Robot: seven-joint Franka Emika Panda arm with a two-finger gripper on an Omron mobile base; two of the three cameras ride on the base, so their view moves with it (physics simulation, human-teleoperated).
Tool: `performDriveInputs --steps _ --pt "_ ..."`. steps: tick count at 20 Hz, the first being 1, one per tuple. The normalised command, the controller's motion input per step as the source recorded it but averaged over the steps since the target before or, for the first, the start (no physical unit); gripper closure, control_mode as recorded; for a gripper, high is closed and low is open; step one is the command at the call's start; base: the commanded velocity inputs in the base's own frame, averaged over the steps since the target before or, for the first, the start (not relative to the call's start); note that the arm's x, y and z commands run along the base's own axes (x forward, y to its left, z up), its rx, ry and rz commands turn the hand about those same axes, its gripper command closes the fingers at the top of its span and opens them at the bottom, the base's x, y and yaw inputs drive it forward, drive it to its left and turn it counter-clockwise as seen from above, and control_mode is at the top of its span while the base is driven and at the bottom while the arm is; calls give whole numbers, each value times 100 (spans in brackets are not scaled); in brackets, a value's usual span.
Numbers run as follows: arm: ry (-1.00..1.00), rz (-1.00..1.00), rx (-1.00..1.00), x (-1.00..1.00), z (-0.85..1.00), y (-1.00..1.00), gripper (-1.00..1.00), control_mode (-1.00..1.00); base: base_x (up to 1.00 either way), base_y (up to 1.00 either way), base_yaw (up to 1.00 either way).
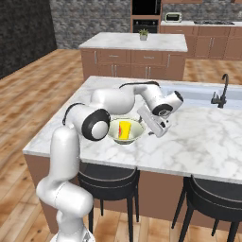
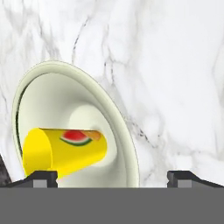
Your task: Place the cup inside the bowl on the dining table and move the bowl to any counter.
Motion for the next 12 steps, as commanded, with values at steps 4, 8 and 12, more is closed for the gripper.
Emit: performDriveInputs --steps 4,8,12 --pt "0 3 1 41 -1 0 -100 -100 0 0 0" --pt "0 8 0 2 0 0 -100 -100 0 0 0" --pt "0 14 0 0 0 -6 -100 -100 0 0 0"
